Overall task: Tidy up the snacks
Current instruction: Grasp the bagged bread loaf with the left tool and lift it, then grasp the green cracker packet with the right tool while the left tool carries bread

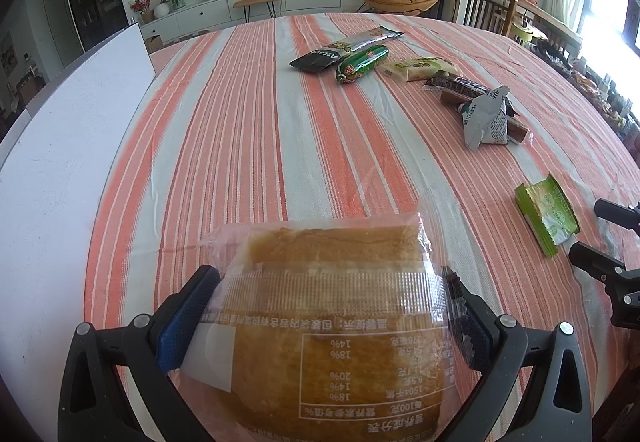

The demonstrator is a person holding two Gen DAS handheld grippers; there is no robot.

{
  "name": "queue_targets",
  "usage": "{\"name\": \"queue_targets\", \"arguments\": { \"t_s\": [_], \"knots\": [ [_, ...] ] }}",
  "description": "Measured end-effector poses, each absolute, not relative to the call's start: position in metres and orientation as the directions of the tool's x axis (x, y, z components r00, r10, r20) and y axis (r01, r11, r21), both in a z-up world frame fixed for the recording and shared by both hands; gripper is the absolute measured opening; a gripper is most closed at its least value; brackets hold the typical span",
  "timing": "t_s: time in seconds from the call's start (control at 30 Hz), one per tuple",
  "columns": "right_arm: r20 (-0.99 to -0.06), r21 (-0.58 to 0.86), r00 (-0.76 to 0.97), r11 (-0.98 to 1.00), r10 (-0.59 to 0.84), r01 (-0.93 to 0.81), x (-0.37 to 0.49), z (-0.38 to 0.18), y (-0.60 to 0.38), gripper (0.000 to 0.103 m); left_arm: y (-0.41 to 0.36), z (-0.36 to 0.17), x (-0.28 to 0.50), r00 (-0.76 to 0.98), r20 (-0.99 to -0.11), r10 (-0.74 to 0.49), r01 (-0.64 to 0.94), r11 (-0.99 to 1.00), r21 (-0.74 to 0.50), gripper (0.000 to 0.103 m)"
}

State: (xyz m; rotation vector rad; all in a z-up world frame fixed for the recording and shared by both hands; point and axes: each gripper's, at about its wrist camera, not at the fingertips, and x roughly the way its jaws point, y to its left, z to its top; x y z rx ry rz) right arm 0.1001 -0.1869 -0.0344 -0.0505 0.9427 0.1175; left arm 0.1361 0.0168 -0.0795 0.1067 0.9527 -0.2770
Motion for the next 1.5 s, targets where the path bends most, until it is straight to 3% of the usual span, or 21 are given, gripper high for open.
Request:
{"name": "queue_targets", "arguments": {
  "t_s": [0.1, 0.17, 0.27, 0.37, 0.5, 0.7, 0.8, 0.83, 0.87, 0.9, 1.0, 1.07, 1.13, 1.33, 1.4, 1.5],
  "knots": [
    [-0.845, 0.017, 0.53, 0.994, 0.074, -0.111, 0.1, -0.031, -0.188, 0.09, 0.039, -0.061, 0.139, 0.524, -0.784, -0.333, 0.272, 0.938, -0.217, 0.103],
    [-0.848, 0.093, 0.515, 0.991, 0.128, -0.093, 0.097, -0.022, -0.193, 0.09, 0.051, -0.043, 0.138, 0.536, -0.75, -0.388, 0.289, 0.919, -0.269, 0.103],
    [-0.838, 0.185, 0.507, 0.979, 0.2, -0.081, 0.102, -0.008, -0.191, 0.09, 0.065, -0.019, 0.133, 0.571, -0.711, -0.41, 0.316, 0.91, -0.27, 0.103],
    [-0.871, 0.178, 0.453, 0.982, 0.19, -0.069, 0.118, -0.009, -0.176, 0.09, 0.075, -0.011, 0.131, 0.547, -0.704, -0.453, 0.351, 0.888, -0.299, 0.103],
    [-0.898, 0.173, 0.403, 0.984, 0.178, -0.049, 0.143, -0.021, -0.157, 0.09, 0.066, -0.03, 0.13, 0.456, -0.777, -0.435, 0.41, 0.877, -0.251, 0.103],
    [-0.926, 0.03, 0.375, 0.998, 0.05, -0.059, 0.155, -0.032, -0.132, 0.091, 0.045, -0.066, 0.136, 0.414, -0.844, -0.34, 0.378, 0.908, -0.18, 0.103],
    [-0.919, 0.009, 0.392, 0.997, 0.041, -0.083, 0.148, -0.029, -0.13, 0.079, 0.035, -0.071, 0.132, 0.436, -0.846, -0.306, 0.381, 0.915, -0.134, 0.103],
    [-0.916, 0.012, 0.398, 0.996, 0.045, -0.085, 0.144, -0.025, -0.132, 0.057, 0.032, -0.072, 0.131, 0.441, -0.848, -0.294, 0.385, 0.916, -0.117, 0.103],
    [-0.923, 0.007, 0.384, 0.997, 0.037, -0.079, 0.143, -0.024, -0.134, 0.052, 0.032, -0.073, 0.13, 0.449, -0.846, -0.289, 0.384, 0.917, -0.11, 0.103],
    [-0.924, 0.024, 0.379, 0.997, 0.05, -0.074, 0.141, -0.022, -0.136, 0.052, 0.033, -0.073, 0.128, 0.45, -0.844, -0.293, 0.377, 0.918, -0.118, 0.102],
    [-0.916, 0.073, 0.391, 0.996, 0.087, -0.052, 0.132, -0.016, -0.144, 0.05, 0.043, -0.065, 0.126, 0.482, -0.818, -0.314, 0.336, 0.929, -0.158, 0.078],
    [-0.886, 0.166, 0.433, 0.985, 0.165, -0.035, 0.124, -0.003, -0.148, 0.05, 0.049, -0.057, 0.124, 0.501, -0.8, -0.331, 0.316, 0.93, -0.188, 0.072],
    [-0.876, 0.16, 0.457, 0.987, 0.153, -0.024, 0.118, 0.005, -0.148, 0.05, 0.058, -0.052, 0.122, 0.499, -0.783, -0.371, 0.293, 0.923, -0.251, 0.071],
    [-0.867, 0.146, 0.469, 0.985, 0.17, -0.088, 0.116, 0.032, -0.119, 0.05, 0.098, 0.021, 0.091, 0.544, -0.638, -0.545, 0.279, 0.835, -0.475, 0.071],
    [-0.829, 0.171, 0.503, 0.968, 0.242, -0.185, 0.122, 0.064, -0.083, 0.051, 0.124, 0.063, 0.081, 0.62, -0.598, -0.508, 0.264, 0.853, -0.45, 0.071],
    [-0.763, 0.217, 0.521, 0.91, 0.383, -0.352, 0.133, 0.114, -0.018, 0.051, 0.18, 0.104, 0.073, 0.734, -0.584, -0.346, 0.156, 0.923, -0.351, 0.072]
  ]
}}
